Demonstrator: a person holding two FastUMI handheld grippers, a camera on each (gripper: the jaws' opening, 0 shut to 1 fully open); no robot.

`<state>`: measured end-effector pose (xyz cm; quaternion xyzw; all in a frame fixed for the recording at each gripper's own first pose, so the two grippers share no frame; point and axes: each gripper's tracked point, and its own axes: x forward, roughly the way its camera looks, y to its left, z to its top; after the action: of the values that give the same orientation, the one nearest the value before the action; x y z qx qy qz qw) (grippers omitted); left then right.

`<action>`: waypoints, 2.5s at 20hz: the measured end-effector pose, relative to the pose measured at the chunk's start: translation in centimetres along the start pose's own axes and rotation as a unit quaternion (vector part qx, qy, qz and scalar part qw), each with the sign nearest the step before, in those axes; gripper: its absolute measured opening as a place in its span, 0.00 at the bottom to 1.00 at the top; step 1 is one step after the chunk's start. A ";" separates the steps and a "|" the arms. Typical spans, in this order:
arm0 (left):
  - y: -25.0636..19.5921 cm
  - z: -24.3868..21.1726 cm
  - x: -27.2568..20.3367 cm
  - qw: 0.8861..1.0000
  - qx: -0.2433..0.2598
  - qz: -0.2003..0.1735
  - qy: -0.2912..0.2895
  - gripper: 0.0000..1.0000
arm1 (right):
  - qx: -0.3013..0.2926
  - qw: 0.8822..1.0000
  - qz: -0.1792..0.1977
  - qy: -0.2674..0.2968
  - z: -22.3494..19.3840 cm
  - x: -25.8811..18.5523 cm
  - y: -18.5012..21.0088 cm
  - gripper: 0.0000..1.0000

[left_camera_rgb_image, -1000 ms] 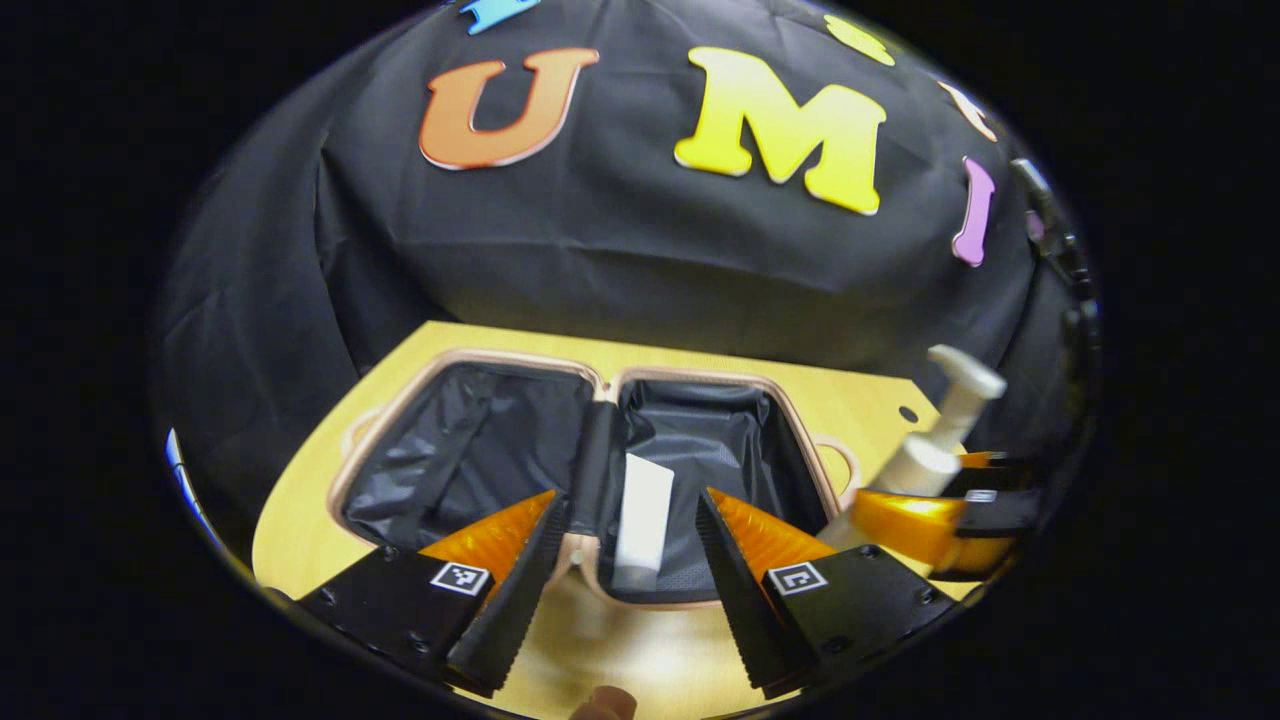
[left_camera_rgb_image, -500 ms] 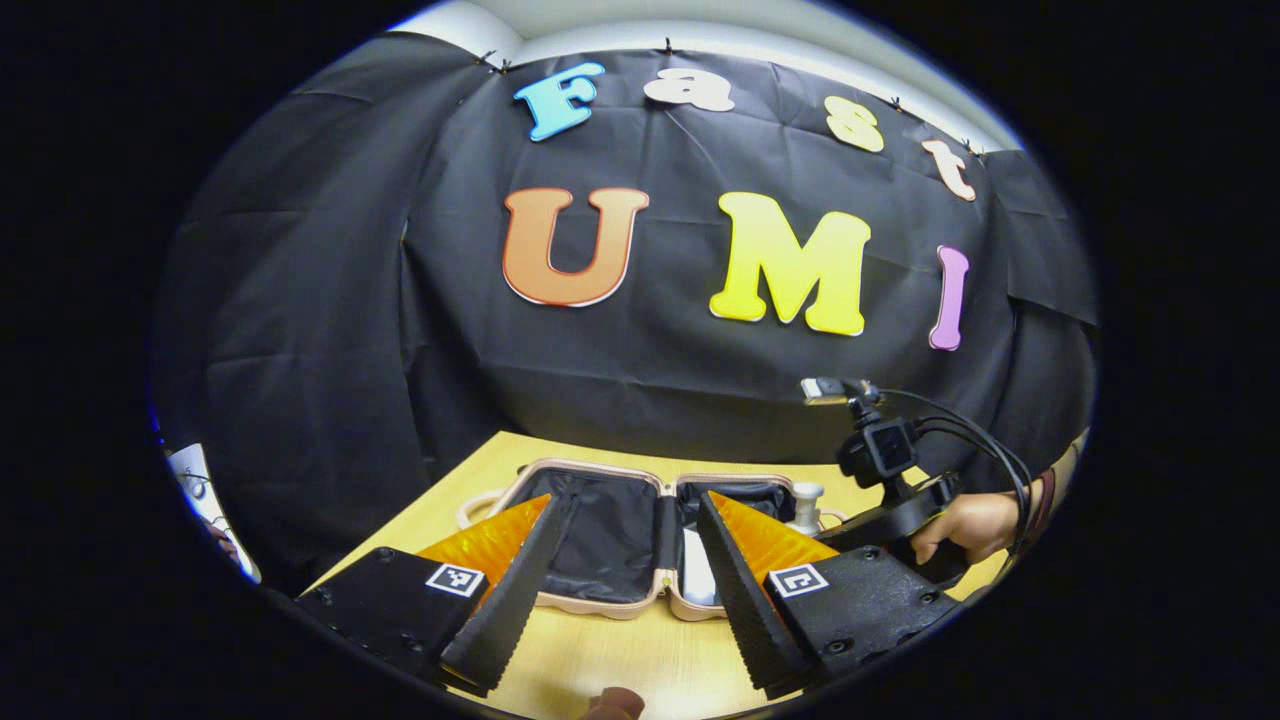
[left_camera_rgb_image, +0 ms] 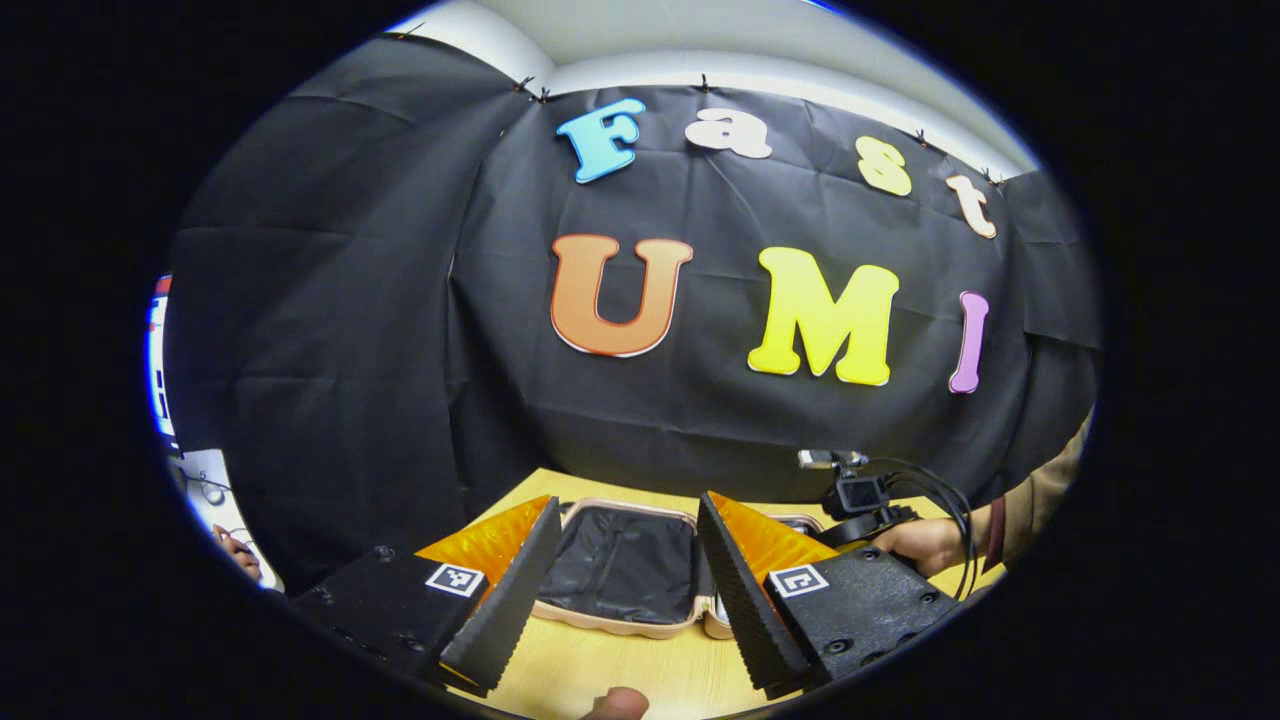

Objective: First open the suitcase, pack the skin care products into it, and then close the suitcase.

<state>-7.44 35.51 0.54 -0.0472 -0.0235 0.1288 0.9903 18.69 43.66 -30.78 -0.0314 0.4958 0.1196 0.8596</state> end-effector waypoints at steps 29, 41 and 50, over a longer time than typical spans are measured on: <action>15.4 -24.8 21.6 0.803 -0.562 0.036 0.194 0.90 | -0.036 0.967 0.009 -0.251 -9.7 -25.4 -17.7 0.78; 13.9 -26.8 22.8 0.699 -0.691 0.016 0.183 0.28 | 0.044 0.943 -0.077 -0.321 -12.0 -33.4 -20.9 0.78; 13.7 -22.2 22.4 0.750 -0.635 0.032 0.182 0.06 | 0.035 0.916 -0.106 -0.385 -11.8 -37.9 -23.3 0.80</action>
<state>12.01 52.47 -22.17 -0.6887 0.0819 0.1045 0.7128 -3.96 12.47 -5.68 -0.0051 0.1237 0.0136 0.9922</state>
